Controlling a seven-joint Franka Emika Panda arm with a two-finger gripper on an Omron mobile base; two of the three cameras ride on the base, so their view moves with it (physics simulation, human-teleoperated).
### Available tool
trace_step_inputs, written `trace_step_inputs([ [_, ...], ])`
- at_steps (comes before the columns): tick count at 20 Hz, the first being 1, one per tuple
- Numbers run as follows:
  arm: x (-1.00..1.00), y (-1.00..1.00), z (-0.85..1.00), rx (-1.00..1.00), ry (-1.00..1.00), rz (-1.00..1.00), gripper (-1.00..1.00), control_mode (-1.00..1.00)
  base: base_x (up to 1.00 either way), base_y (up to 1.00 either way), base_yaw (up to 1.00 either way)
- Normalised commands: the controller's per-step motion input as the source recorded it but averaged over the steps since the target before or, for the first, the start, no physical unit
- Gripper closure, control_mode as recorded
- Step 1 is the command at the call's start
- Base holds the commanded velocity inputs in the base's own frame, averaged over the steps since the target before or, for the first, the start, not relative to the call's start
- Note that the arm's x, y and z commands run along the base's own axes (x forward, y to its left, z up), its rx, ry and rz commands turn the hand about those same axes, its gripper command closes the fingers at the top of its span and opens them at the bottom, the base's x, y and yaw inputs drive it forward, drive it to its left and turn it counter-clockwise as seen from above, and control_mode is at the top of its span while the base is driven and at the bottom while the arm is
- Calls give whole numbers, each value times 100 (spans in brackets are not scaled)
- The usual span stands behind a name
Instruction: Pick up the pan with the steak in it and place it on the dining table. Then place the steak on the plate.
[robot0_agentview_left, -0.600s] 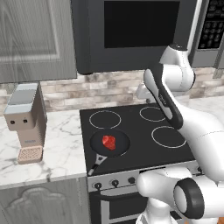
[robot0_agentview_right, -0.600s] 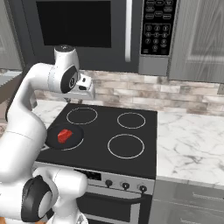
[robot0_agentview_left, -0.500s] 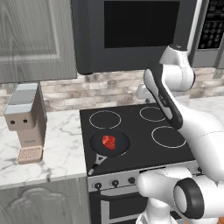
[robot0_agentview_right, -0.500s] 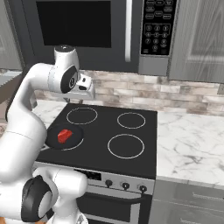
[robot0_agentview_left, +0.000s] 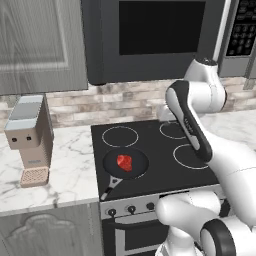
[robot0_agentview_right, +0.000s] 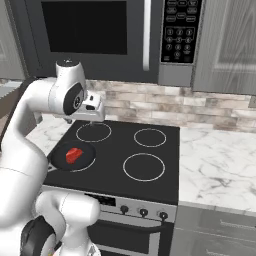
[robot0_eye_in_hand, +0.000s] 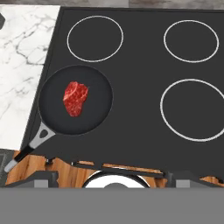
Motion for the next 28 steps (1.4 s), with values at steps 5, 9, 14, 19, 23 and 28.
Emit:
trace_step_inputs([
  [5, -26, 5, -9, 0, -2, 1, -100, -100, 0, 0, 0],
  [9, -40, 12, -10, 2, -3, 1, -100, -100, 0, 0, 0],
  [14, -24, 39, -12, 1, 0, 2, -100, -100, 0, 0, 0],
  [19, -17, 46, -20, 5, 0, 0, -100, -100, 0, 0, 0],
  [23, -7, 50, -26, 5, 0, 0, -100, -100, 0, 0, 0],
  [28, 0, 50, -35, 3, 2, 0, -100, -100, 0, 0, 0],
])
